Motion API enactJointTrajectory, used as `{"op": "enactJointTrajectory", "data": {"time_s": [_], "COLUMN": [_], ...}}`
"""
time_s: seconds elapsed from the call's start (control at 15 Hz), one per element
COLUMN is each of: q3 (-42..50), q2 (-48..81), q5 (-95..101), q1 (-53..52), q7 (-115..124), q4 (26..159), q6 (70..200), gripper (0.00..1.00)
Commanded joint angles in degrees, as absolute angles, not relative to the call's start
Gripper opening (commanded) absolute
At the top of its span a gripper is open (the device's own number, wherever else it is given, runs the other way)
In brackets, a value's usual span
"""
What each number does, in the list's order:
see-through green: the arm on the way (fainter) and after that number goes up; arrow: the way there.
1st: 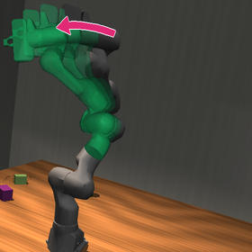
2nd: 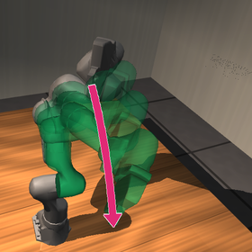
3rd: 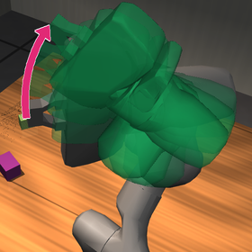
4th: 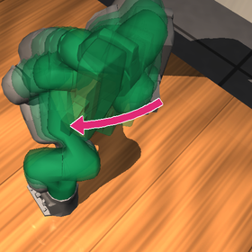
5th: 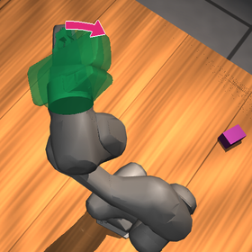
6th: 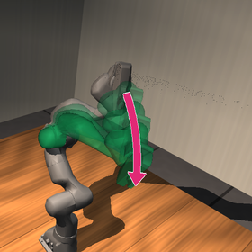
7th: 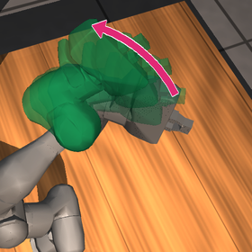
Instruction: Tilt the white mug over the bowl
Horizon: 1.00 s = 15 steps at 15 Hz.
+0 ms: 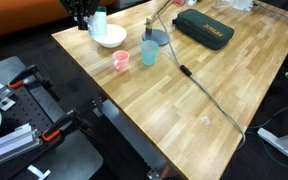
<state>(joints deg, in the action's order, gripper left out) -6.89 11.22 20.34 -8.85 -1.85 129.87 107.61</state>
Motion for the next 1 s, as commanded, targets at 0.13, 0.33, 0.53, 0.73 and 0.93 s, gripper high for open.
{"op": "enactJointTrajectory", "data": {"time_s": [0.13,0.33,0.53,0.73,0.93], "q3": [-7.0,-7.3,-7.9,-8.5,-8.9], "q2": [15.4,18.6,22.1,25.9,29.8], "q5": [20.7,21.6,23.6,27.1,31.4], "q1": [-9.0,-9.7,-11.1,-12.9,-14.6], "q7": [-3.3,-5.1,-7.9,-10.8,-14.2], "q4": [125.4,122.0,117.7,112.4,107.1], "q6": [103.6,99.5,93.3,88.0,83.1], "gripper": [0.02,0.02,0.02,0.02,0.02]}}
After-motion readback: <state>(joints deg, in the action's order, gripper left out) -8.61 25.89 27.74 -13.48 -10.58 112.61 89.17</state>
